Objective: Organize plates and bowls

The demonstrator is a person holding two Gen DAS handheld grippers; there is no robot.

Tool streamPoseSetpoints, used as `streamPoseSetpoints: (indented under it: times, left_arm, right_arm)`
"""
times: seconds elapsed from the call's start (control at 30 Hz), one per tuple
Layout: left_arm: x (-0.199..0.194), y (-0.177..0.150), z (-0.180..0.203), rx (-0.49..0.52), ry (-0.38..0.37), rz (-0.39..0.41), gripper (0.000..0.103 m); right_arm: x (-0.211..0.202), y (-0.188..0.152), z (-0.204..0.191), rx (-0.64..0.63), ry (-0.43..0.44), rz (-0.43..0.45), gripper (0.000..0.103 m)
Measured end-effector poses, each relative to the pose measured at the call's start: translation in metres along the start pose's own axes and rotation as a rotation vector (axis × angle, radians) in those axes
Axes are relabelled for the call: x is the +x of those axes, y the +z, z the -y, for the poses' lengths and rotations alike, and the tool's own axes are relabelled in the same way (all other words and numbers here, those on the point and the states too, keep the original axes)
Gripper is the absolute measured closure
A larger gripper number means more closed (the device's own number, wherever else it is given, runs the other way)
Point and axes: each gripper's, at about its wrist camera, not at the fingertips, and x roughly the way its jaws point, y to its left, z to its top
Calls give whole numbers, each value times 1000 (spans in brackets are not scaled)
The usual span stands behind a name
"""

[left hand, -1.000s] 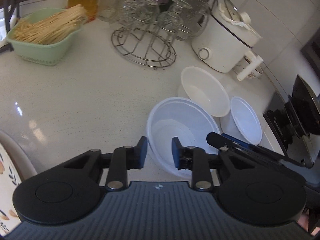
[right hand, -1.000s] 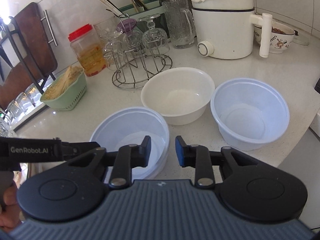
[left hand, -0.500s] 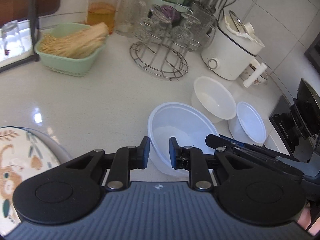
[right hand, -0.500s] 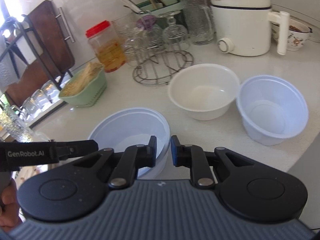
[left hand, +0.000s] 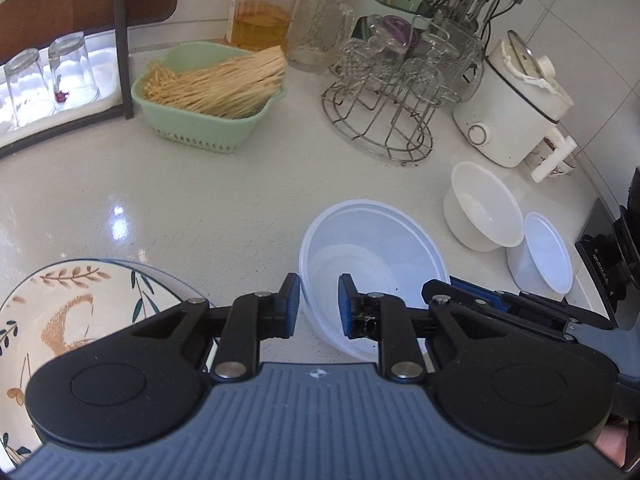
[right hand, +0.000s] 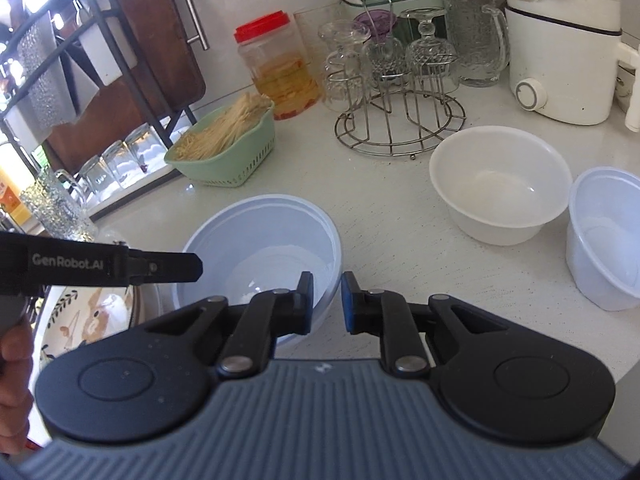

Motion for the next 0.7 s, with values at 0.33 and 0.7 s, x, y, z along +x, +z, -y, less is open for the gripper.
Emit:
streamPoseSetpoints:
  times: [0.33, 0.7]
  left_arm:
    - [0, -2, -2, -39, 44, -21, 76]
    - [-49, 7, 19, -29, 60, 67, 70]
  right_arm:
    - [-7, 6, -1, -20, 0, -15, 83]
    - [-60, 28, -5, -67, -10, 60, 83]
